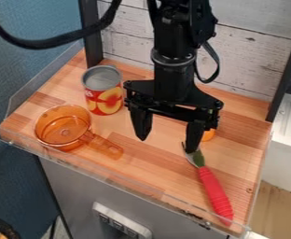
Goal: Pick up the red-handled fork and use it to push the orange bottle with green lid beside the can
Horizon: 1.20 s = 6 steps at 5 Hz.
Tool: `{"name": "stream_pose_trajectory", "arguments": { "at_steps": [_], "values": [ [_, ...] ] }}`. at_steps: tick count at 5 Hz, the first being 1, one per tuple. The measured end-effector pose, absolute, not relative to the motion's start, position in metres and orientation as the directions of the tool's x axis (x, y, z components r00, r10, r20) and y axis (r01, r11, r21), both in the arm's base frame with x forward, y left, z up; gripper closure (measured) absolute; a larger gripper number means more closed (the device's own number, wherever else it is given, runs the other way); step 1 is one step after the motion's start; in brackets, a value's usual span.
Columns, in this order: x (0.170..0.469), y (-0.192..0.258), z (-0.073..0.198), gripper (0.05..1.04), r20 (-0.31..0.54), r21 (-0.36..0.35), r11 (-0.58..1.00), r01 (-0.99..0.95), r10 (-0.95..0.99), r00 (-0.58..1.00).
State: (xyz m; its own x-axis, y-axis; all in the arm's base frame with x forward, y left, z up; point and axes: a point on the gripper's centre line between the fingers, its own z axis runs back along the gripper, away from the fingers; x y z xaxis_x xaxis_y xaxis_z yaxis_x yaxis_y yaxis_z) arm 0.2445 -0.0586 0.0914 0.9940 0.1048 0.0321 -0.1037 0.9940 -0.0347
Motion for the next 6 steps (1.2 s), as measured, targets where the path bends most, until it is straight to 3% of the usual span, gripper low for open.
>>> {"name": "stream_pose_trajectory", "arguments": {
  "at_steps": [1,2,3,5,6],
  "values": [
    [0.243,-0.058,0.085,0.084,0.007,-0.022,0.993,-0.113,0.113,0.994],
    [0.238,-0.074,0.062,0.084,-0.027,0.072,0.975,-0.211,0.214,0.977],
    [0.243,-0.085,0.058,0.084,0.016,0.051,0.952,-0.301,0.3,0.954],
    [0.255,-0.108,0.02,0.084,0.009,0.011,0.928,-0.372,0.372,0.928],
    [0.261,-0.107,0.018,0.084,0.043,0.008,0.902,-0.431,0.431,0.902]
  ]
}}
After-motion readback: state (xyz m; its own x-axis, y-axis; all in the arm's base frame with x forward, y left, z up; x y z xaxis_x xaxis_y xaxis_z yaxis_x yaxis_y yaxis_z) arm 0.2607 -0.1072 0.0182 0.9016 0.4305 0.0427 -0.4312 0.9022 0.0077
